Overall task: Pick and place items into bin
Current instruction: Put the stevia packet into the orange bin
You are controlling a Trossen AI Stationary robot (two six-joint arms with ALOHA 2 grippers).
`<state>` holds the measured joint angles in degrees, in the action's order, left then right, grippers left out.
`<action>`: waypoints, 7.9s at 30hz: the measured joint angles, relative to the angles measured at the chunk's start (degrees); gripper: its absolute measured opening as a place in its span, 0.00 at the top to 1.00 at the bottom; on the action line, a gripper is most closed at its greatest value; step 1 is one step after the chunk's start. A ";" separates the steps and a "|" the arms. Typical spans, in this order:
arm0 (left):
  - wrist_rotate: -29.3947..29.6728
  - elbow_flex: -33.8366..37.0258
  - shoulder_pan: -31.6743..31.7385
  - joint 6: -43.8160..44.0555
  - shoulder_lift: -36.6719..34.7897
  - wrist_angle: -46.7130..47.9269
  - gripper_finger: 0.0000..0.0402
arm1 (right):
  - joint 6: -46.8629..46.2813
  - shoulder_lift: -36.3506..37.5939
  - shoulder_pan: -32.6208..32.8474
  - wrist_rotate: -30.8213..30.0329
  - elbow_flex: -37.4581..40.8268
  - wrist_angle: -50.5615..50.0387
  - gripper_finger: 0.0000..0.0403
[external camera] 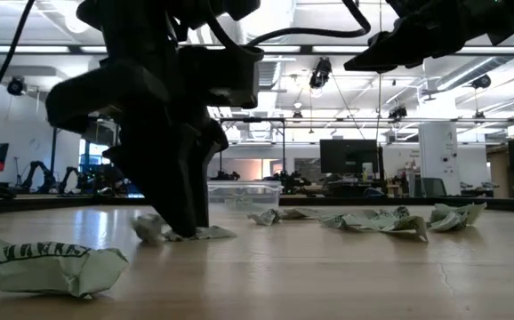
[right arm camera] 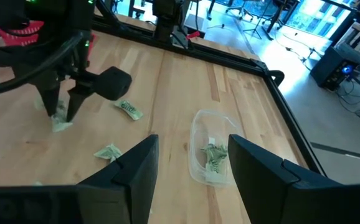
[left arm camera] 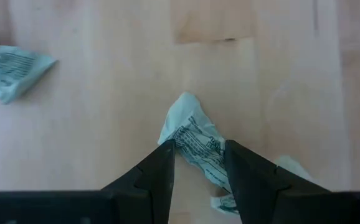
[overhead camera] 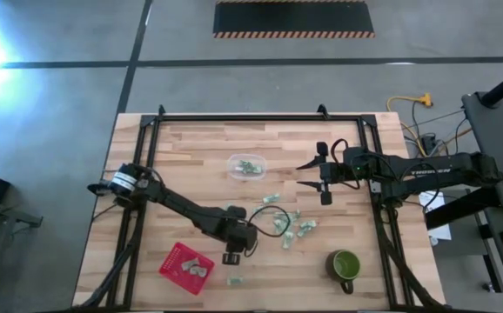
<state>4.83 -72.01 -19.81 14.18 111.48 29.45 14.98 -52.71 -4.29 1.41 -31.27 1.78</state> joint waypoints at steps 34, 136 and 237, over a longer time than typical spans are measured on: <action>6.50 0.34 -3.36 0.93 -18.42 12.25 1.00 | 0.02 0.02 0.00 0.00 0.42 -0.46 0.55; 3.42 12.11 -6.86 -20.63 -8.03 -13.85 0.69 | 0.20 0.02 -0.11 -0.02 1.31 0.22 0.55; 4.31 3.51 -22.51 24.33 -17.42 16.75 1.00 | 0.02 0.04 -0.11 -0.02 1.60 0.16 0.55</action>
<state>9.13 -68.49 -42.33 38.51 94.06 46.19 15.00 -52.66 -4.40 1.39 -29.67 1.95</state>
